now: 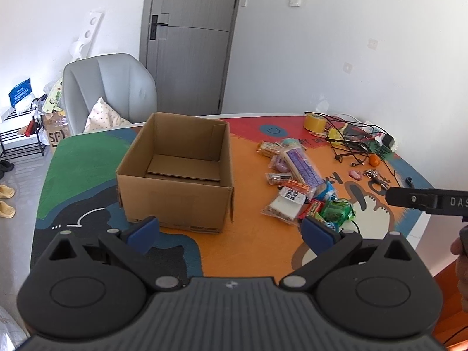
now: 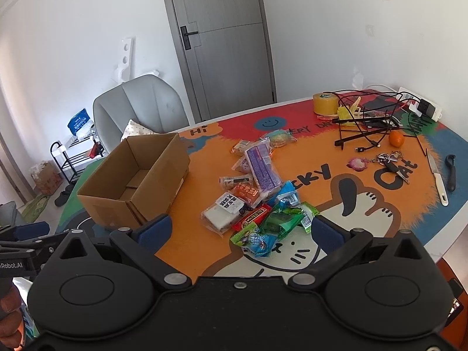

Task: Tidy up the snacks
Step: 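Move both tools toward the snack pile on the table, then grasp the green candy packet with the left gripper while the right gripper grasps a green wrapper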

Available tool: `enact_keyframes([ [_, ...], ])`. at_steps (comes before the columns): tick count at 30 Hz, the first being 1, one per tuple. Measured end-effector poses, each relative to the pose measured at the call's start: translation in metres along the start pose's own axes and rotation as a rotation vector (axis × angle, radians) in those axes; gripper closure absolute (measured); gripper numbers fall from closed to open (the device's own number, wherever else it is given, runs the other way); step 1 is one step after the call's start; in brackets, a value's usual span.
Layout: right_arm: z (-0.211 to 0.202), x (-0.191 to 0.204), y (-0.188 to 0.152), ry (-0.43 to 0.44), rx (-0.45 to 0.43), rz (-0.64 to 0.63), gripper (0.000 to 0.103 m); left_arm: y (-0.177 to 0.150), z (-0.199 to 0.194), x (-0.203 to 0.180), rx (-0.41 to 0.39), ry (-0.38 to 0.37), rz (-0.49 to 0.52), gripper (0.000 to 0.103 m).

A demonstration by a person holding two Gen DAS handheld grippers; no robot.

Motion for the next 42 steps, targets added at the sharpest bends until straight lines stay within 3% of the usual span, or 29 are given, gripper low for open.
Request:
enact_keyframes([
  [23, 0.0, -0.004, 0.0, -0.007, -0.009, 0.011, 0.0, 0.001, -0.001, -0.007, -0.017, -0.038, 0.009, 0.0],
  [42, 0.037, -0.035, -0.011, -0.027, -0.01, 0.056, 0.0, 0.009, 0.039, -0.028, -0.071, -0.05, 0.008, 0.0],
])
Point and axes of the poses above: each gripper's, at about its wrist camera, not at the fingertips, and z roughly the way its jaws point, x to its left, y to its top, the point moved 7 cm from there along z, roughly the way its jaws point, and after that the axes turned 6 degrees about x, right-handed, at the moved point
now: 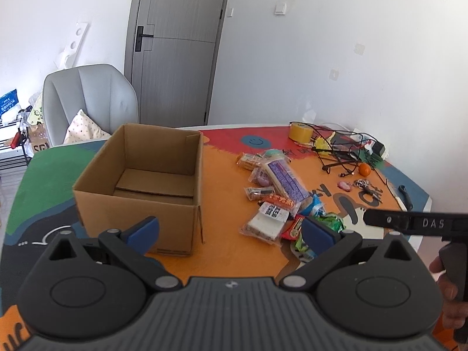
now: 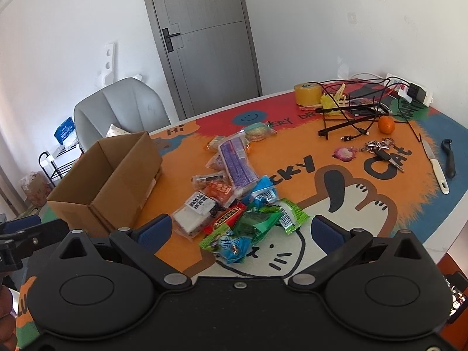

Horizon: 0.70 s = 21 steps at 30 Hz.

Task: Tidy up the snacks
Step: 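Grasp the green candy packet with the left gripper while the right gripper grasps a green wrapper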

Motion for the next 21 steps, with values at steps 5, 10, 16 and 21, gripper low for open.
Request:
enact_keyframes([
  [5, 0.009, -0.01, -0.002, 0.021, -0.011, 0.008, 0.0, 0.005, 0.013, -0.011, -0.027, 0.0, 0.005, 0.0],
  [10, 0.019, -0.025, -0.003, 0.014, -0.025, 0.029, 0.0, 0.002, 0.028, -0.03, -0.025, -0.041, 0.038, 0.0],
  [16, 0.035, -0.046, -0.011, 0.018, -0.02, 0.082, 0.0, -0.005, 0.055, -0.043, 0.019, -0.071, 0.041, 0.001],
  [21, 0.048, -0.062, -0.017, 0.022, -0.019, 0.123, 0.0, -0.012, 0.077, -0.05, 0.055, -0.093, 0.032, 0.003],
])
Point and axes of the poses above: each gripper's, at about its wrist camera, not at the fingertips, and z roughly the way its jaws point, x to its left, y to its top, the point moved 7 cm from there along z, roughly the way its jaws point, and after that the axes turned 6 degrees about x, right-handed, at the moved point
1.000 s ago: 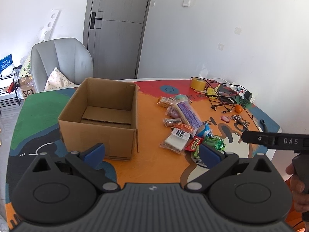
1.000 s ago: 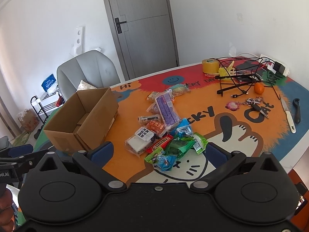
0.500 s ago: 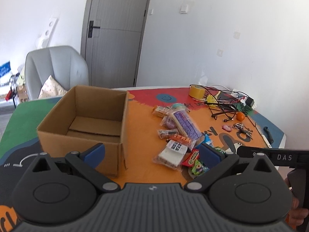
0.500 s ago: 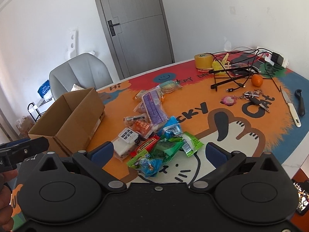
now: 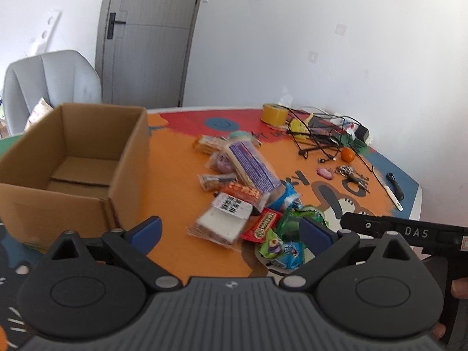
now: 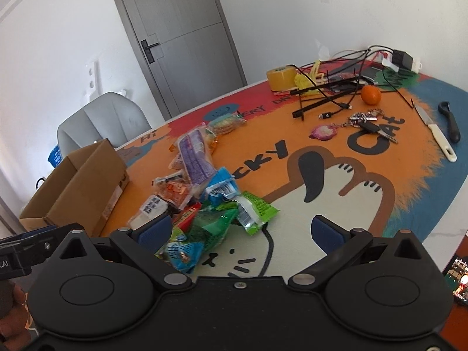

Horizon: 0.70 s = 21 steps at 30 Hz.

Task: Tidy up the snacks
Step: 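Grasp the green candy packet with the left gripper while the right gripper grasps a green wrapper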

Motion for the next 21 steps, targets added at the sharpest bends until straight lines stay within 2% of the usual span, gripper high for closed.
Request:
enact_keyframes([
  [5, 0.014, -0.007, -0.007, -0.001, 0.012, -0.013, 0.0, -0.005, 0.024, -0.008, 0.031, -0.004, 0.009, 0.008],
  [10, 0.023, -0.012, -0.009, 0.042, 0.024, -0.009, 0.0, -0.007, 0.042, -0.013, 0.048, -0.007, 0.006, 0.012],
  [15, 0.03, -0.019, -0.011, 0.054, 0.029, -0.011, 0.002, -0.011, 0.061, -0.018, 0.082, -0.01, 0.01, 0.023],
  [18, 0.035, -0.023, -0.011, 0.048, 0.03, -0.008, 0.01, -0.012, 0.072, -0.021, 0.104, -0.014, 0.003, 0.032],
  [21, 0.038, -0.028, -0.009, 0.051, 0.031, 0.003, 0.018, -0.014, 0.077, -0.027, 0.114, -0.018, 0.012, 0.033],
])
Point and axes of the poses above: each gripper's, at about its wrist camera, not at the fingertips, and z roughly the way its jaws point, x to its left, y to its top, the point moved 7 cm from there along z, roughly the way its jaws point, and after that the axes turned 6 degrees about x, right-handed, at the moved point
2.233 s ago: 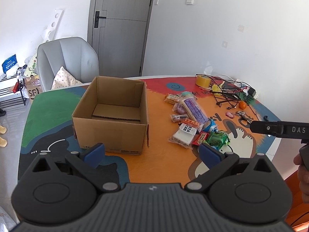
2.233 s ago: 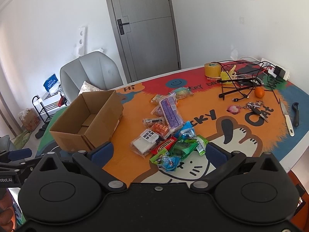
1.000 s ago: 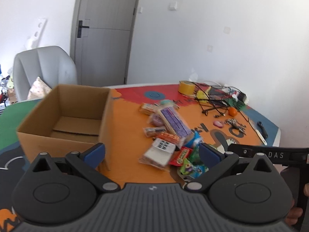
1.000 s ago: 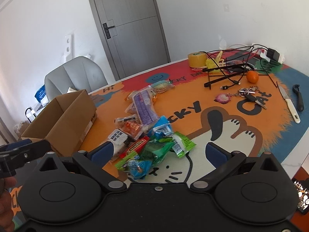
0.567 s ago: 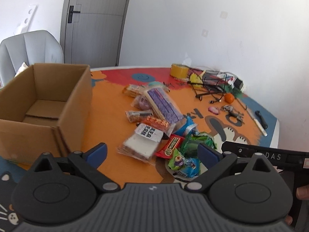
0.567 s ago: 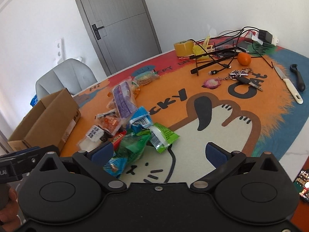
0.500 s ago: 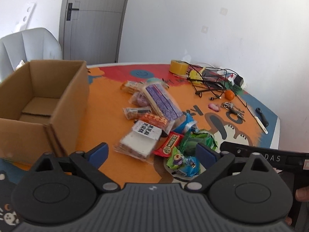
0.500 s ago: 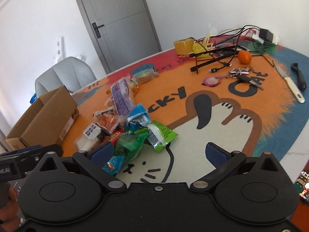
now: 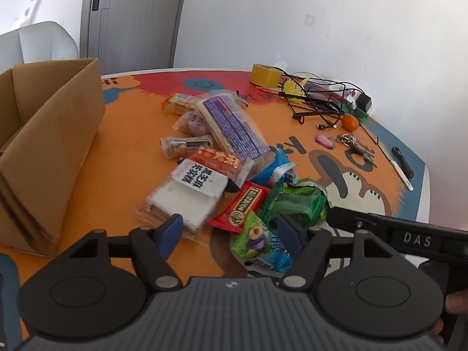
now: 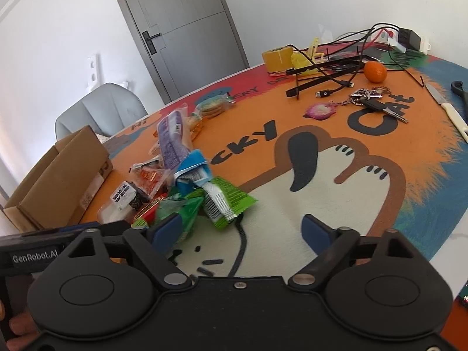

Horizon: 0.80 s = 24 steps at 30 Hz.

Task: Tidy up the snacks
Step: 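Grasp the green candy packet with the left gripper while the right gripper grasps a green wrapper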

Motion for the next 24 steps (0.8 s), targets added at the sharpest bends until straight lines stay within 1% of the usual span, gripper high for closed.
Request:
enact_keyframes([
  [5, 0.002, -0.004, 0.003, 0.022, -0.004, 0.0, 0.023, -0.002, 0.002, -0.008, 0.007, -0.008, 0.014, 0.033],
  [10, 0.005, -0.001, 0.008, 0.037, -0.019, -0.014, 0.025, -0.01, 0.006, -0.019, 0.014, -0.02, 0.037, 0.033],
  [11, 0.007, 0.001, 0.009, 0.038, -0.018, -0.019, 0.026, -0.011, 0.007, -0.02, 0.012, -0.014, 0.04, 0.035],
  [12, 0.008, 0.002, 0.011, 0.038, -0.016, -0.027, 0.026, -0.011, 0.008, -0.02, 0.012, -0.016, 0.036, 0.045],
  [13, 0.01, 0.003, 0.011, 0.037, -0.015, -0.036, 0.029, -0.011, 0.01, -0.019, 0.02, -0.031, 0.02, 0.053],
  [14, 0.011, 0.005, 0.012, 0.035, -0.012, -0.043, 0.031, -0.011, 0.014, -0.018, 0.043, -0.056, -0.013, 0.073],
  [15, 0.013, 0.006, 0.013, 0.032, -0.01, -0.046, 0.031, -0.012, 0.016, -0.015, 0.058, -0.071, -0.049, 0.073],
  [16, 0.014, 0.007, 0.013, 0.032, -0.011, -0.045, 0.031, -0.011, 0.016, -0.013, 0.048, -0.068, -0.069, 0.073],
  [18, 0.015, 0.011, 0.014, 0.033, -0.015, -0.05, 0.033, -0.01, 0.014, -0.01, 0.039, -0.037, -0.077, 0.073],
  [24, 0.019, 0.02, 0.015, 0.018, -0.026, -0.077, 0.033, -0.002, 0.001, 0.004, -0.01, -0.011, -0.131, 0.074],
])
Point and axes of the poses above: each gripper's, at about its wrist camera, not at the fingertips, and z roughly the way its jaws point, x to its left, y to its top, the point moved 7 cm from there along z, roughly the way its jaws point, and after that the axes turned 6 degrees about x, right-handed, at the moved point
